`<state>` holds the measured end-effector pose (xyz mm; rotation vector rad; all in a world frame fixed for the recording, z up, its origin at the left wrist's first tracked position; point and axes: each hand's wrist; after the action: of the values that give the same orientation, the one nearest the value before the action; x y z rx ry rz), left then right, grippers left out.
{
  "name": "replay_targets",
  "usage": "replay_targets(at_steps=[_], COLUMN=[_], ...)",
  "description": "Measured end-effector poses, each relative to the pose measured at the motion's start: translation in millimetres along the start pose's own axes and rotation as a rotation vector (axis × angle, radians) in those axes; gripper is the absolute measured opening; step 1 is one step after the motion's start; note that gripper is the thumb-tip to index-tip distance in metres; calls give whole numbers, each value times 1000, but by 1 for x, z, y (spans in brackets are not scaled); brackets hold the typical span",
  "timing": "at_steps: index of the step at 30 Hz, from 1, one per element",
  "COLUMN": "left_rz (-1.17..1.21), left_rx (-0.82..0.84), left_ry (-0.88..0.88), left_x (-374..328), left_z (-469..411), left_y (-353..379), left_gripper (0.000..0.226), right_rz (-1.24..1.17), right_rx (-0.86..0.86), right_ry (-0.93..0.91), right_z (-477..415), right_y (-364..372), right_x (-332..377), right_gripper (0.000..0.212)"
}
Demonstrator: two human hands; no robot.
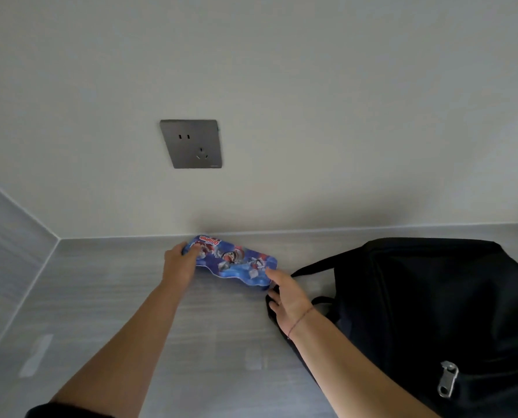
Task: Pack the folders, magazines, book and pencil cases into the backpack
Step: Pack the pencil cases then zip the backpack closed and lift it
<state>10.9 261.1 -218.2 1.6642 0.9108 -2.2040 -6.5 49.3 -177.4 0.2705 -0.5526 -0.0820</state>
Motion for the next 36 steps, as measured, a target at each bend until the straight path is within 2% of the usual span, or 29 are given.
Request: replay_targets(at_steps=[2, 5, 8, 10, 12, 15, 18, 22, 24, 26, 28, 30, 33, 36], left_rz=[43, 196, 376, 497, 575, 610, 584, 413, 234, -8, -244, -495, -832, -951], left_rx=[-59, -71, -38, -34, 23, 214, 311, 448, 461, 462, 419, 399, 398, 406], left_ry=[-19, -24, -23, -37, -28, -3, 40, 53, 106, 234, 452, 665, 851, 955], left_x=[-3, -13, -30, -48, -69, -100, -126, -138, -142, -146, -151, -151, -149, -147], left_z=[9, 30, 58, 83, 114, 164, 221, 292, 318, 330, 335, 336, 333, 330], left_y=[-4, -14, -26, -27, -21, 5, 45, 101, 126, 147, 163, 181, 203, 215], left_gripper=[25, 26, 36, 37, 46, 67, 59, 44, 20, 25, 16, 29, 44, 45], right_rz=[23, 29, -64, -112, -146, -144, -154, -104, -66, -6, 32, 4, -33, 9], right_rx=[-2, 20, 93, 115, 141, 213, 173, 102, 69, 40, 32, 83, 202, 259], right_ry=[-38, -98, -240, -357, -460, -542, -512, -466, -467, -473, -434, -365, -238, -159], right_z=[6, 20, 40, 57, 78, 113, 148, 184, 200, 213, 222, 231, 244, 250], right_y=[2, 3, -2, -8, -19, -49, -100, -183, -228, -268, -299, -324, -344, -357], right_x=[5, 6, 14, 24, 34, 45, 44, 19, 7, 0, -4, -9, -15, -26], right_gripper=[19, 16, 21, 32, 40, 36, 34, 41, 39, 35, 35, 41, 44, 47])
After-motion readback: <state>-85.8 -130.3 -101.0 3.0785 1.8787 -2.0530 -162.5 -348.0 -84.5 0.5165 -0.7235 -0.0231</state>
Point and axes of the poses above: each hand's wrist, its own z-axis away from the middle knuckle, its own y-axis out of the palm, x = y × z, and after that the axes turned 10 degrees about y, right-handed
